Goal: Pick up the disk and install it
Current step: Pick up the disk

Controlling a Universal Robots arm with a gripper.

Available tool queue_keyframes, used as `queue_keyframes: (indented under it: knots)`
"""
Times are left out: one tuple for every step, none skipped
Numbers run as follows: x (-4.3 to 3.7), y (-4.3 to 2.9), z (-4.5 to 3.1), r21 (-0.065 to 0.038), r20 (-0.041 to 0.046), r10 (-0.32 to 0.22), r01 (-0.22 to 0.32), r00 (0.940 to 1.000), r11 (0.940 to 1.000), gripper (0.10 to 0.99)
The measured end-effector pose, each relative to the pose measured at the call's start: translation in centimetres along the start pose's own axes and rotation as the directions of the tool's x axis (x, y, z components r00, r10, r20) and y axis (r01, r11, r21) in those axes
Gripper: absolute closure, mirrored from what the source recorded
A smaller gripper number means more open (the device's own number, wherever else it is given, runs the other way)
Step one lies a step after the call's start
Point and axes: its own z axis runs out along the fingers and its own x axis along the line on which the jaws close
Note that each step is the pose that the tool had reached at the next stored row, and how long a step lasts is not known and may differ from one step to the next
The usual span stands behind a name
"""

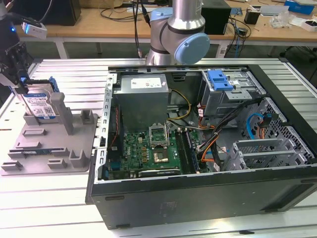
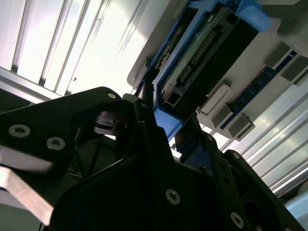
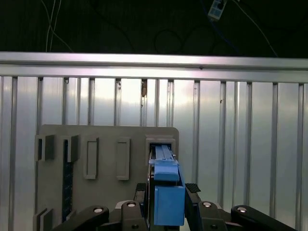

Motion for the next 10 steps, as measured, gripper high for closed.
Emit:
queue_keyframes:
  knots:
    - [0.0,0.0,0.1,0.0,0.0,0.0,0.0,1.0,1.0,0.647]
    - [0.0,0.0,0.16,0.0,0.0,0.0,0.0,1.0,1.0,0.647]
    - [0.0,0.01,0.23,0.0,0.0,0.0,0.0,1.0,1.0,0.647]
    - [-0.01,0.01,0.3,0.0,0.0,0.0,0.0,1.0,1.0,0.647]
    - [-0.01,0.02,0.38,0.0,0.0,0.0,0.0,1.0,1.0,0.647]
    - [-0.01,0.02,0.49,0.0,0.0,0.0,0.0,1.0,1.0,0.647]
    - [-0.01,0.03,0.53,0.0,0.0,0.0,0.0,1.0,1.0,0.647]
    - [-0.01,0.03,0.59,0.0,0.0,0.0,0.0,1.0,1.0,0.647]
    - [-0.01,0.04,0.65,0.0,0.0,0.0,0.0,1.0,1.0,0.647]
    - [-0.01,0.04,0.7,0.0,0.0,0.0,0.0,1.0,1.0,0.647]
